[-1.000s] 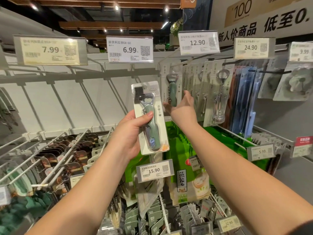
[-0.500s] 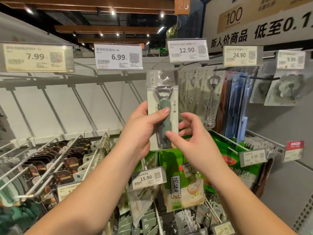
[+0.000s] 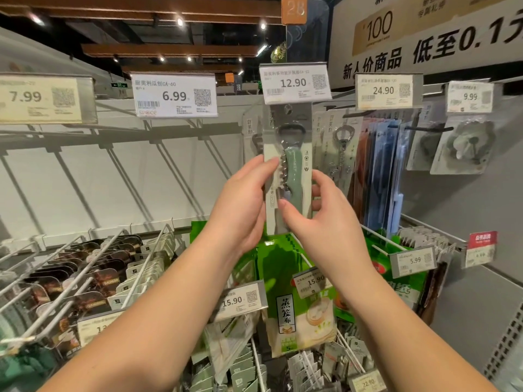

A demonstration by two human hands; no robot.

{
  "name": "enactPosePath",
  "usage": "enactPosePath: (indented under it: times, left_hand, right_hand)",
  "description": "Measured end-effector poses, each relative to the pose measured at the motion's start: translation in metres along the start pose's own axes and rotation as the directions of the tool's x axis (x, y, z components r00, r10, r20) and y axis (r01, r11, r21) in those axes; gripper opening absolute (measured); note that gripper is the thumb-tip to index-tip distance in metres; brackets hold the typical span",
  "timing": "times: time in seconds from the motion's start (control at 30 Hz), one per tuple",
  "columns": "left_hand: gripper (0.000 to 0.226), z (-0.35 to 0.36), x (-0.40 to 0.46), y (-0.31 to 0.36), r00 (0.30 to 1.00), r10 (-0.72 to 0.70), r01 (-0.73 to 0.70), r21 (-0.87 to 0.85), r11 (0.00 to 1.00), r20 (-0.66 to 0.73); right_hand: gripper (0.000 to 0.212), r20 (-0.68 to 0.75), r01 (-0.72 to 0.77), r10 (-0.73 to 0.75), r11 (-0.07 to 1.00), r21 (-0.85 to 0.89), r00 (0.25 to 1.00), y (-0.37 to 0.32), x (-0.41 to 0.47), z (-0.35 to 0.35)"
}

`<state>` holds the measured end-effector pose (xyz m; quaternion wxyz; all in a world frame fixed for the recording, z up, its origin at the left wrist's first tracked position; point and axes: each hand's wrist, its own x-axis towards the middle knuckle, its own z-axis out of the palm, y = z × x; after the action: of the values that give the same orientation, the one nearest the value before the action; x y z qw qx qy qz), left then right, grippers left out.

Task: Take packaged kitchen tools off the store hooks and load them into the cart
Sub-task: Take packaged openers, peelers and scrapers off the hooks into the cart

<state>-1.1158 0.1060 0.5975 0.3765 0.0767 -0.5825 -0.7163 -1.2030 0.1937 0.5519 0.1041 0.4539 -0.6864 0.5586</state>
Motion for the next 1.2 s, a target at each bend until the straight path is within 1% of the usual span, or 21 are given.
enactPosePath:
  times: [0.07,0.13,0.17,0.2,0.27,0.3,0.37,0.43,0.5,0.57,0.7,0.8,0.9,1.07,1.2]
  left_hand:
    - [0.02,-0.002,0.0,-0.001,0.998,0.012,-0.01,0.029,1.0,-0.066]
    - [0.011,-0.006,0.005,-0.004,0.986,0.041,-0.022,0.115,0.993,-0.161]
    - [0.007,-0.009,0.009,-0.007,0.979,0.048,-0.019,0.147,0.989,-0.199]
    - [0.005,-0.011,0.013,-0.008,0.973,0.046,-0.009,0.161,0.987,-0.228]
    - [0.008,-0.016,0.021,-0.011,0.962,0.042,0.01,0.188,0.982,-0.27]
    - [0.011,-0.018,0.025,-0.013,0.955,0.046,0.017,0.209,0.978,-0.293]
    - [0.012,-0.022,0.035,-0.017,0.94,0.057,0.024,0.231,0.973,-0.336]
    - [0.013,-0.026,0.045,-0.02,0.928,0.063,0.03,0.241,0.97,-0.367]
    - [0.019,-0.029,0.053,-0.021,0.919,0.044,0.044,0.213,0.976,-0.392]
    - [0.025,-0.032,0.06,-0.021,0.908,0.018,0.06,0.172,0.983,-0.418]
    - [0.034,-0.035,0.071,-0.024,0.876,0.011,0.081,0.17,0.982,-0.483]
    - [0.03,-0.04,0.08,-0.026,0.863,0.004,0.106,0.188,0.976,-0.505]
    - [0.024,-0.043,0.085,-0.027,0.867,0.009,0.101,0.194,0.976,-0.498]
    - [0.02,-0.045,0.09,-0.029,0.87,0.025,0.099,0.223,0.97,-0.492]
    - [0.023,-0.045,0.089,-0.029,0.872,0.034,0.095,0.237,0.967,-0.489]
  right_hand:
    - [0.047,0.0,0.005,-0.005,1.0,-0.008,1.0,0.002,0.004,0.003]
    - [0.043,0.013,0.007,-0.007,1.0,-0.029,1.0,0.005,0.01,0.008]
    - [0.046,0.021,0.009,-0.008,0.999,-0.045,1.0,0.007,0.013,0.011]
    - [0.054,0.032,0.007,-0.005,0.998,-0.068,0.999,0.01,0.017,0.015]
    - [0.073,0.059,-0.02,0.028,0.992,-0.124,0.998,0.014,0.024,0.023]
    - [0.078,0.069,-0.033,0.043,0.99,-0.14,0.997,0.015,0.029,0.027]
    - [0.078,0.081,-0.045,0.058,0.988,-0.15,0.995,0.018,0.038,0.037]
    - [0.073,0.08,-0.054,0.067,0.987,-0.153,0.995,0.021,0.048,0.044]
    - [0.067,0.073,-0.061,0.073,0.987,-0.148,0.995,0.025,0.056,0.051]
    - [0.07,0.079,-0.07,0.082,0.986,-0.15,0.994,0.029,0.062,0.057]
    - [0.077,0.109,-0.081,0.102,0.98,-0.183,0.989,0.037,0.073,0.069]
    - [0.073,0.098,-0.076,0.096,0.98,-0.186,0.991,0.041,0.08,0.077]
    - [0.068,0.092,-0.082,0.101,0.979,-0.188,0.991,0.045,0.086,0.083]
    - [0.073,0.097,-0.097,0.116,0.978,-0.185,0.988,0.05,0.093,0.086]
    - [0.074,0.104,-0.094,0.11,0.985,-0.147,0.988,0.051,0.092,0.083]
